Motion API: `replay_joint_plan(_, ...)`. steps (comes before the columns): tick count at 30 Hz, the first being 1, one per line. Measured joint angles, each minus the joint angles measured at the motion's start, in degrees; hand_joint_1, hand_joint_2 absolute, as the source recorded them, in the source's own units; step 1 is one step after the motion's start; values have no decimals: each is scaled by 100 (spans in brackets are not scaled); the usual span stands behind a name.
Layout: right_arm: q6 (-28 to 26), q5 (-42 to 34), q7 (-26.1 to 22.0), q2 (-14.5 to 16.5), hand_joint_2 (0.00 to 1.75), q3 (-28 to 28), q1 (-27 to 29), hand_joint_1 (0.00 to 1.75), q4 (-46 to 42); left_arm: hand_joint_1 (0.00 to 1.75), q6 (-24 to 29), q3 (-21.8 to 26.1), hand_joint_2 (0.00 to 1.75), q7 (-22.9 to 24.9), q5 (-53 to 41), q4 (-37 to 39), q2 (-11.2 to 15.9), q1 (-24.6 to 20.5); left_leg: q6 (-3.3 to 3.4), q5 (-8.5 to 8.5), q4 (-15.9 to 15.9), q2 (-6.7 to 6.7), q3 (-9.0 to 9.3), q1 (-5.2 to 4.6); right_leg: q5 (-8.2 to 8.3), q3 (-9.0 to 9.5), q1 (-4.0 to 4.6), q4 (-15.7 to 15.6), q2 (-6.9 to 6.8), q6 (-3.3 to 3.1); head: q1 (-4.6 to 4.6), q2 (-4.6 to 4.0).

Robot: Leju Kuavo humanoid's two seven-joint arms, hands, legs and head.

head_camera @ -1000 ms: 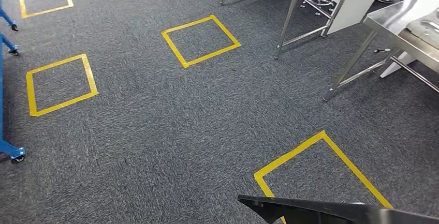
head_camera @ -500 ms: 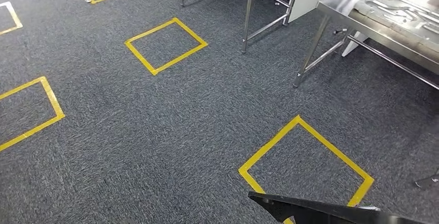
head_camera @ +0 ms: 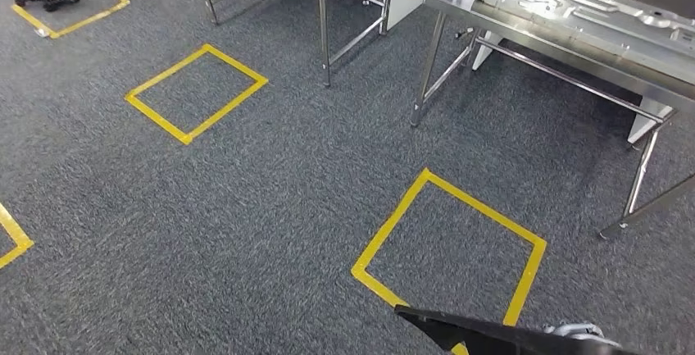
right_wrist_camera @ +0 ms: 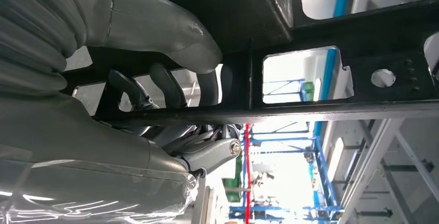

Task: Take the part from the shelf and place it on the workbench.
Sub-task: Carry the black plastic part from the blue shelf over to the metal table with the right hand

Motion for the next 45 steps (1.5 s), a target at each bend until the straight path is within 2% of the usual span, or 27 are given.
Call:
replay_joint_plan(2,-28,45,3,-1,175,-4,-25,175,19,0,1,31,0,17,5,-10,7,0,54,24,-53,146,25,15,-215,-195,6,389,-330,47,51,0)
replay_joint_plan(4,-49,70,7,-2,175,-5,-61,175,50,0,2,54,0,20,7,-16,17,16,75,14,-71,299,37,-11,-522,-567,-1,1079,-660,98,87,0)
replay_joint_plan(5,-51,73,11,-2,175,-7,-70,175,68,0,2,64,0,20,7,-17,21,26,78,0,-71,381,47,-20,-584,-713,-7,1331,-724,111,86,0)
replay_joint_plan(6,-50,73,19,-2,175,-9,-72,175,85,0,2,74,0,20,7,-18,25,33,79,-21,-71,467,65,-27,-538,-769,-8,1402,-758,112,87,0)
replay_joint_plan(8,-41,72,35,-2,175,-14,-73,175,110,0,2,91,0,20,6,-20,27,33,72,-72,-74,621,133,-40,-168,-547,14,920,-855,61,87,-1)
replay_joint_plan(9,-38,71,40,-2,175,-14,-79,175,116,0,1,98,0,20,5,-20,24,31,62,-100,-81,688,172,-47,4,-350,49,533,-1000,10,86,-1)
replay_joint_plan(10,-36,71,44,-2,175,-14,-89,175,120,0,1,107,0,20,4,-20,21,28,42,-128,-88,750,205,-60,111,-185,93,204,-1136,-43,89,-2)
replay_joint_plan(12,-34,68,44,-2,175,-15,-109,175,123,0,1,124,0,21,3,-20,15,23,-14,-169,-118,875,253,-78,122,-52,165,-78,-1270,-124,90,-1)
replay_joint_plan(14,-33,67,44,-2,175,-18,-107,175,126,0,1,134,0,23,3,-21,16,6,-72,-205,-159,980,331,-87,133,-31,148,-142,-1111,-169,88,0)
replay_joint_plan(16,-29,68,46,-2,175,-25,-105,175,127,0,1,143,0,25,1,-24,22,-13,-122,-318,-32,768,348,-85,170,45,92,-245,-967,-207,70,-1)
replay_joint_plan(18,-19,72,52,-2,175,-33,-123,175,129,0,1,156,0,32,-5,-26,26,-11,-149,-609,525,410,94,-73,186,101,61,-297,-837,-243,44,-1)
replay_joint_plan(20,-11,76,66,-2,175,-38,-136,175,137,0,0,167,0,51,-9,-26,26,21,-164,-847,1208,295,-310,-68,173,112,58,-285,-662,-266,35,0)
replay_joint_plan(21,-11,79,72,-2,175,-42,-135,175,142,0,-1,169,0,63,-11,-26,27,41,-173,-809,1346,288,-435,-67,160,118,56,-272,-561,-264,34,0)
replay_joint_plan(22,-10,80,79,-2,175,-44,-134,175,151,0,-1,171,0,73,-11,-26,31,54,-178,-654,1275,278,-467,-66,144,125,51,-249,-462,-253,33,0)
replay_joint_plan(23,-8,82,84,-2,175,-46,-134,175,158,0,-1,173,0,83,-12,-26,36,60,-181,-406,996,239,-397,-60,121,133,41,-217,-368,-234,31,-1)
replay_joint_plan(25,-4,94,94,-2,175,-49,-134,175,169,0,-5,180,0,107,-11,-26,48,59,-165,-43,327,-39,-170,-37,60,121,26,-130,-210,-177,29,-1)
replay_joint_plan(27,3,105,101,-1,175,-50,-136,175,172,0,-14,187,0,129,-11,-26,53,56,-102,22,34,-237,-68,-34,29,79,17,-82,-80,-104,25,-1)
replay_joint_plan(30,10,106,111,1,175,-51,-131,175,172,0,-24,190,0,147,-17,-26,53,54,16,35,-8,-86,-39,-45,51,43,3,-100,80,-9,17,0)
replay_joint_plan(32,11,110,117,0,175,-51,-119,175,170,0,-27,190,0,150,-30,-28,55,48,76,64,-58,30,-13,-17,-14,-5,19,13,-133,28,39,-1)
replay_joint_plan(34,12,113,129,-2,175,-51,-125,175,168,0,-30,192,0,150,-54,-31,60,49,116,72,-89,172,6,-19,-294,-255,21,509,-540,74,70,-1)
replay_joint_plan(35,11,113,138,-2,175,-51,-133,175,168,0,-31,195,0,150,-66,-31,60,57,127,64,-95,257,10,-25,-469,-453,9,878,-669,100,81,-1)
replay_joint_plan(37,-12,118,162,-2,175,-51,-135,175,168,0,-37,199,0,151,-83,-31,61,70,125,34,-94,435,23,-35,-607,-745,-18,1387,-752,129,81,-1)
replay_joint_plan(38,-36,127,174,-2,175,-51,-133,175,168,0,-43,201,0,151,-92,-31,61,70,120,14,-93,520,42,-38,-512,-744,-23,1357,-771,128,80,0)
replay_joint_plan(39,-64,136,183,-2,175,-51,-132,175,168,0,-50,201,0,150,-98,-31,60,66,112,-7,-94,597,70,-41,-327,-617,-19,1100,-807,109,81,0)
replay_joint_plan(41,-108,154,195,-2,175,-51,-136,175,168,0,-64,201,0,148,-103,-31,49,57,83,-59,-100,736,140,-57,31,-207,33,319,-1034,14,74,-1)
replay_joint_plan(43,-125,162,198,-2,175,-51,-140,175,162,0,-70,201,0,144,-98,-31,33,48,28,-106,-114,842,187,-62,126,12,102,-114,-1205,-78,67,-1)
replay_joint_plan(45,-132,165,198,-2,175,-51,-134,175,156,0,-71,202,0,141,-98,-31,27,27,-36,-130,-158,956,247,-63,109,17,127,-169,-1122,-122,66,-1)
